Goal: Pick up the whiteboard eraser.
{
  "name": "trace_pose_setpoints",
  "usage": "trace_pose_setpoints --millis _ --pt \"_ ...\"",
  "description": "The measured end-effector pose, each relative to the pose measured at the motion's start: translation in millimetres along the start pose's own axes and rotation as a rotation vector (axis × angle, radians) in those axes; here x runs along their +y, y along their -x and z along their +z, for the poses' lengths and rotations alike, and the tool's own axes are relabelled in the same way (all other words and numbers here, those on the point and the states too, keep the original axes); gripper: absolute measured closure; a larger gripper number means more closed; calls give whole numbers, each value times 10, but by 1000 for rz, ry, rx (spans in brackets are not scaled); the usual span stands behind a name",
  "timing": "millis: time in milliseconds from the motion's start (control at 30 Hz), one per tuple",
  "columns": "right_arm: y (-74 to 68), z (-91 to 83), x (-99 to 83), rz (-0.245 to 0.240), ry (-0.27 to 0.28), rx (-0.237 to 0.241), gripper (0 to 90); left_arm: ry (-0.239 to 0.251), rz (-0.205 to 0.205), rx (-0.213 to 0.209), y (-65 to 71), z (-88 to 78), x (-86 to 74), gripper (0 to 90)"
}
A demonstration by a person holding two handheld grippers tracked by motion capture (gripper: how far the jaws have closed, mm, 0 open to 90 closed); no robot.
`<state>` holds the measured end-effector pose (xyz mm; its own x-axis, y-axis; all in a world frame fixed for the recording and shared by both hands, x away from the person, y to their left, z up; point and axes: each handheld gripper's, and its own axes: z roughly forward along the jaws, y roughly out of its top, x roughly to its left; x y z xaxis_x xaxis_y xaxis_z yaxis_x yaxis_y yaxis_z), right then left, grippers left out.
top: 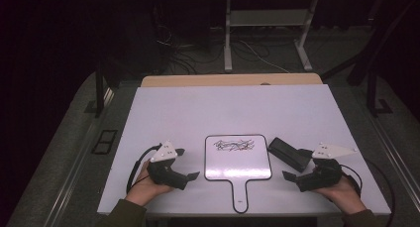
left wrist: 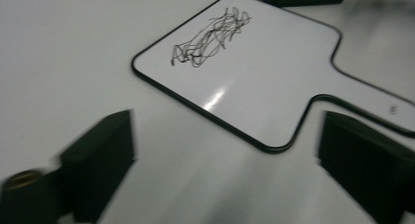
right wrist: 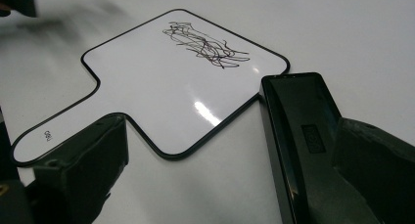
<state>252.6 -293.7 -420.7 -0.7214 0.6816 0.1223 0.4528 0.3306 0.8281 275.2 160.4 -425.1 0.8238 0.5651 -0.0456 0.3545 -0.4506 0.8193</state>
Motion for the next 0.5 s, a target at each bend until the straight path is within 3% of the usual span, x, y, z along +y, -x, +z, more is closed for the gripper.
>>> trace_pose_setpoints --millis 233,500 --pt "-5 -4 15 3 5 2 0 -6 -5 54 -45 -38 2 141" --pt "4 -19 54 -6 2 -20 0 1 -3 57 -51 -46 20 158"
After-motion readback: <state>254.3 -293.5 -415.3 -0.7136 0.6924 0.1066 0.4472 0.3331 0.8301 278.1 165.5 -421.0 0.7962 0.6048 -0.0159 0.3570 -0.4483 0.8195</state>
